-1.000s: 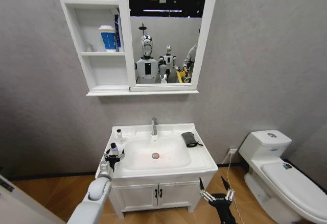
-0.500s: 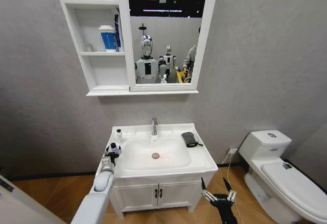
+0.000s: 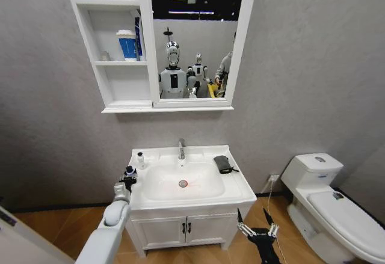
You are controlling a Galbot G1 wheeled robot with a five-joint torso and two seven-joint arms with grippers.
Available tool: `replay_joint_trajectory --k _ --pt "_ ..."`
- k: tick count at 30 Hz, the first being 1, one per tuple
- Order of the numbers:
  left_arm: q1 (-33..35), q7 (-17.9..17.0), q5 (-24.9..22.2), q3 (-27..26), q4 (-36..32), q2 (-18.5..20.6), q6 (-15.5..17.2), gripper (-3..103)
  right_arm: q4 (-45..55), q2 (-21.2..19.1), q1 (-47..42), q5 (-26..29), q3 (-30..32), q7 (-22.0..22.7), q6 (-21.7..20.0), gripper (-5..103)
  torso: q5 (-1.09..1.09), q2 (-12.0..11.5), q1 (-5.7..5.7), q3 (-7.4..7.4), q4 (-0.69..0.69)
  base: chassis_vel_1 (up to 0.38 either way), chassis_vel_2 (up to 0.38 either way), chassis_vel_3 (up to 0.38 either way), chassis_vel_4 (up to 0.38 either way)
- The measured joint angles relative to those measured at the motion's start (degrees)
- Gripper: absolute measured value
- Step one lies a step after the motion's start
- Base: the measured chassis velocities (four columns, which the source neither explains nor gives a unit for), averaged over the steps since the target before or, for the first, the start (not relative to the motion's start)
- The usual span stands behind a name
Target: Move facial cleanser and shampoo from washbasin to cabinet, then wipe washbasin with towel.
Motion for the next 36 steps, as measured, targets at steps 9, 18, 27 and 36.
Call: replay_joint_trajectory --k 9,18,27,36 --pt "-13.5 -5.3 -24.0 1.7 -15.4 24.0 14.9 43 -1.6 0.4 2.3 -0.2 -1.2 0.0 -0.1 100 0.01 0.0 0.0 0.0 0.0 0.0 0.0 0.0 0.0" --pt "-44.8 -7.5 -36.3 17.8 -4.7 31.0 25.5 43 -2.3 1.9 3.3 -0.3 -1.0 0.0 -0.1 100 -0.01 0.0 0.01 0.0 -0.01 0.0 0.0 0.0 0.0" --pt "-68.3 -9.2 -40.8 31.5 12.0 21.1 30.3 43 -3.2 2.3 3.8 0.4 0.5 0.7 0.9 100 0.01 0.0 0.01 0.01 -0.01 0.0 0.0 0.0 0.0" --pt "-76.0 -9.6 -35.6 36.7 27.4 12.1 31.4 43 -4.0 2.5 4.3 1.1 0.7 0.8 1.4 100 0.02 0.0 0.02 0.01 -0.01 0.0 0.0 0.0 0.0"
